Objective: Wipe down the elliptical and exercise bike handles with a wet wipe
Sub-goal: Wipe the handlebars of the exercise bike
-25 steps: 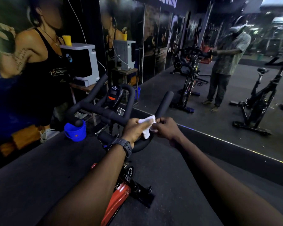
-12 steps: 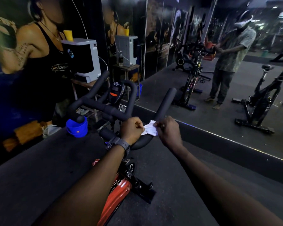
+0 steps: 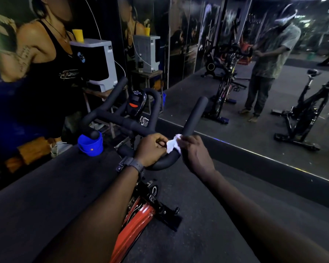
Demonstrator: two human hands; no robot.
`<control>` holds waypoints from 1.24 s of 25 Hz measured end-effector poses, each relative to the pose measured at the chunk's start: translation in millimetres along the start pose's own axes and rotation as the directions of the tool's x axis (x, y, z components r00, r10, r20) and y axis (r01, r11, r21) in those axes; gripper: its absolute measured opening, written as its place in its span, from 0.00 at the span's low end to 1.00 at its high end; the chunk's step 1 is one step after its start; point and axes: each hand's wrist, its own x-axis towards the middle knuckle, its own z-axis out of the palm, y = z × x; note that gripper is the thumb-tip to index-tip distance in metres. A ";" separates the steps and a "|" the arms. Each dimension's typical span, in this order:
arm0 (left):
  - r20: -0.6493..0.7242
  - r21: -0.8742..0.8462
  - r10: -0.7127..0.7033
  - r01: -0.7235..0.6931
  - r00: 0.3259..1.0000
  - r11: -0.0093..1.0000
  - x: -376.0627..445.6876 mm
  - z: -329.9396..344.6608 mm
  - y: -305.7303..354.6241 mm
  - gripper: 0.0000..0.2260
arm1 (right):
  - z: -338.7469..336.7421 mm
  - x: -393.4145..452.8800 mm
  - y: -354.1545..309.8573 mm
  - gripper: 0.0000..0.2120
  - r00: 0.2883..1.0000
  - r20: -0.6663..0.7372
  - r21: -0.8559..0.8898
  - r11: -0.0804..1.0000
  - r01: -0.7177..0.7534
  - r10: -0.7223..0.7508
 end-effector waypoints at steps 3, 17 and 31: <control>0.011 -0.075 0.005 -0.004 1.000 0.997 0.7 -1.9 -2.2 0.08 | 7.5 -26.0 -34.8 0.15 0.997 -0.024 0.009 0.998 0.068 -0.068; -0.097 0.201 0.164 -0.142 0.982 0.969 -11.0 1.3 -2.7 0.13 | -25.1 14.5 -0.6 0.20 0.985 0.038 0.002 0.986 -0.166 0.166; -0.202 0.601 0.516 -0.311 0.833 0.736 -53.4 -21.7 -51.7 0.09 | -14.3 -10.7 -50.1 0.17 0.969 0.227 0.123 0.989 0.076 -0.102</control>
